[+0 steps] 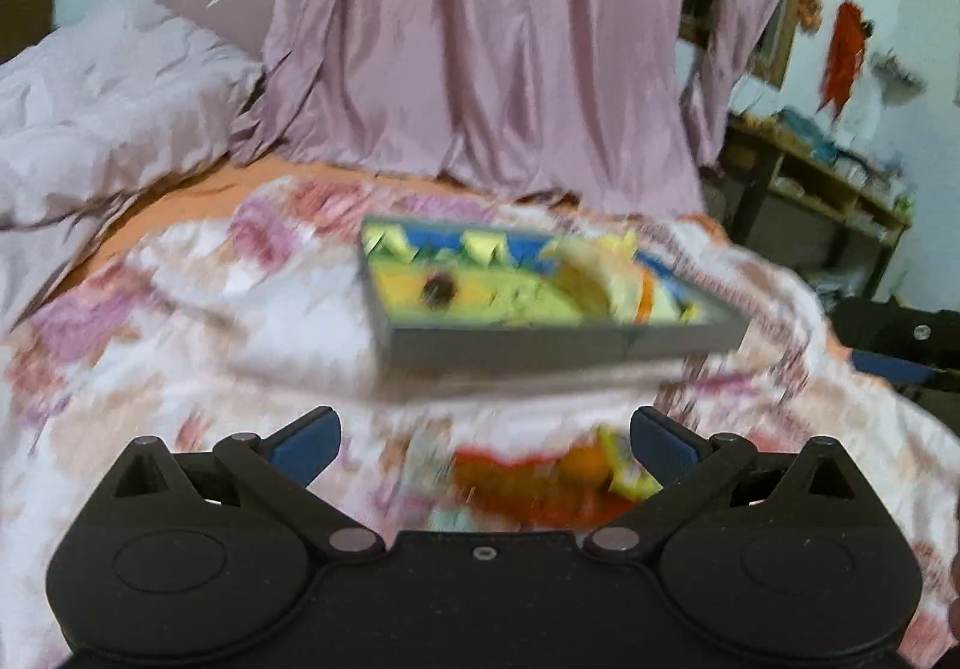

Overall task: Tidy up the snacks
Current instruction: 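Open both tools to release the snacks into the tray and withdraw, then grasp the green-labelled round pastry with left tool while right tool grasps the gold foil packet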

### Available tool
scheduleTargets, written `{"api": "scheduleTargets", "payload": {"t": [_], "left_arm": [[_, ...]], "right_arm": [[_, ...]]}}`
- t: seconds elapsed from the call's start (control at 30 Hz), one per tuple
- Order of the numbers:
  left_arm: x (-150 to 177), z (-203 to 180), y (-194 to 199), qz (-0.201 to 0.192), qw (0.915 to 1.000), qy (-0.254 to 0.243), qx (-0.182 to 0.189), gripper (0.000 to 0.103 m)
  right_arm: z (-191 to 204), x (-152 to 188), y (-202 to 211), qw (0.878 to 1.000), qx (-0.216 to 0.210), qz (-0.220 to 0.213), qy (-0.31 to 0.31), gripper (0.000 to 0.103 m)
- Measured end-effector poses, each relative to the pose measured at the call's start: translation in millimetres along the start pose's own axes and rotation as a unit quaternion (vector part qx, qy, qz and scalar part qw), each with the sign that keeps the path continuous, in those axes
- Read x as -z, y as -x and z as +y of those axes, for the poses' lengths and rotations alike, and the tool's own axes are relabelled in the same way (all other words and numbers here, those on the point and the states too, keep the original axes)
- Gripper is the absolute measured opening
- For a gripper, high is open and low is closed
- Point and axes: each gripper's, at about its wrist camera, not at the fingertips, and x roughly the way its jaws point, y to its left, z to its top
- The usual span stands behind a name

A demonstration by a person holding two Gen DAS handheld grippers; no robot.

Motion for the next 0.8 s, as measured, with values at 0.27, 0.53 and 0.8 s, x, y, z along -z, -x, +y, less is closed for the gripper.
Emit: {"api": "scheduleTargets", "payload": {"t": [0.27, 0.53, 0.8], "left_arm": [[59.6, 6.7, 12.4, 0.041, 0.9987, 0.030, 0.004, 0.102], [64.9, -6.5, -18.5, 0.060, 0.9968, -0.038, -0.038, 0.102], [57.5, 0.3, -60.4, 0.058, 0.9973, -0.036, -0.029, 0.102]], "right_arm": [[8.1, 47.4, 24.9, 1.000, -0.022, 0.015, 0.003, 0.103], [11.3, 54.0, 29.3, 0.999, -0.023, 0.022, 0.011, 0.103], [4.7, 57.8, 17.8, 0.999, -0.010, 0.037, 0.008, 0.103]]}}
